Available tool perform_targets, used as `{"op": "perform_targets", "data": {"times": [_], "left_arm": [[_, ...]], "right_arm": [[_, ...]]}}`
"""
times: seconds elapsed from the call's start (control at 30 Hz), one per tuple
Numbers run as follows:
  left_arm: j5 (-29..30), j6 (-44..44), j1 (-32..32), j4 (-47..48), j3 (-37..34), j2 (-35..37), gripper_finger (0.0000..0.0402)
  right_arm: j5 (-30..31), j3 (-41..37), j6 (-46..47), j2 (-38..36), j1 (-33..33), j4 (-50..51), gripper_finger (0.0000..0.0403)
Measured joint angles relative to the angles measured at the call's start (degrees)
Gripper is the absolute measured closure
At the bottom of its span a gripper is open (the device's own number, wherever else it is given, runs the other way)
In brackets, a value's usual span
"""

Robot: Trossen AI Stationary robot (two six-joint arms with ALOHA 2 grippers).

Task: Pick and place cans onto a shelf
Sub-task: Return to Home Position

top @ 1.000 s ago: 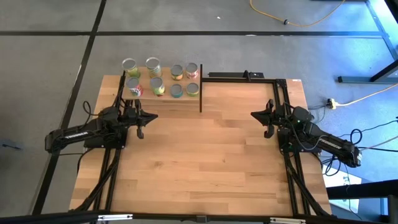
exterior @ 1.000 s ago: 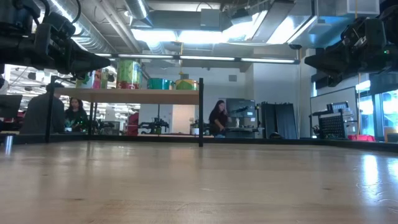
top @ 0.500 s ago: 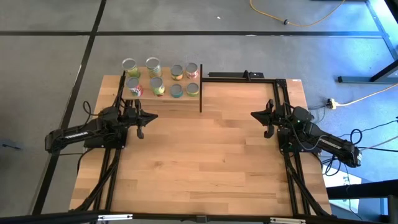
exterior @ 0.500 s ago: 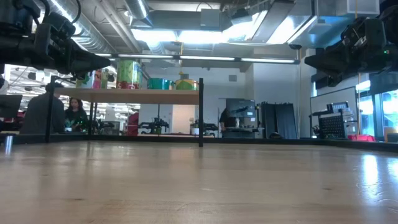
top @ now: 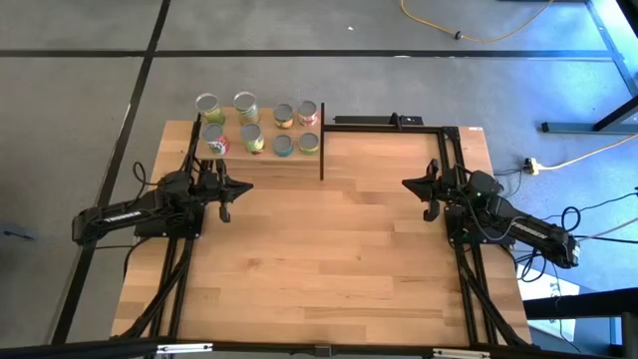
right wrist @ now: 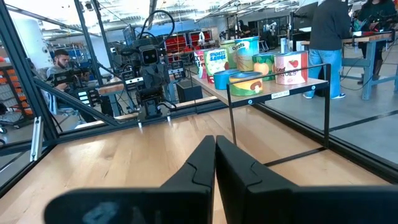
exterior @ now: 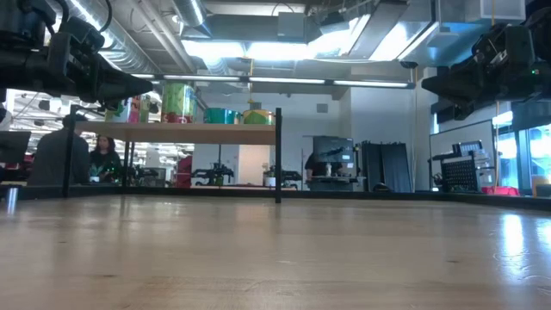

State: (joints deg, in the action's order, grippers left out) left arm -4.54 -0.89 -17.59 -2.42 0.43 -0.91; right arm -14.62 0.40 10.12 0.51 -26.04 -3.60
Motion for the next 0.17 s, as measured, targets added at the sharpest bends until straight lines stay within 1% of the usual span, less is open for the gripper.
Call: {"op": "perform_targets", "data": {"times": [0.17], "left_arm": [[0.00,0.00,-0.02,-0.02,0.00,0.00,0.0401]], "right_arm": [[-0.01,0.00,-0.01,-0.01,0.00,-0.01,0.0387]]}}
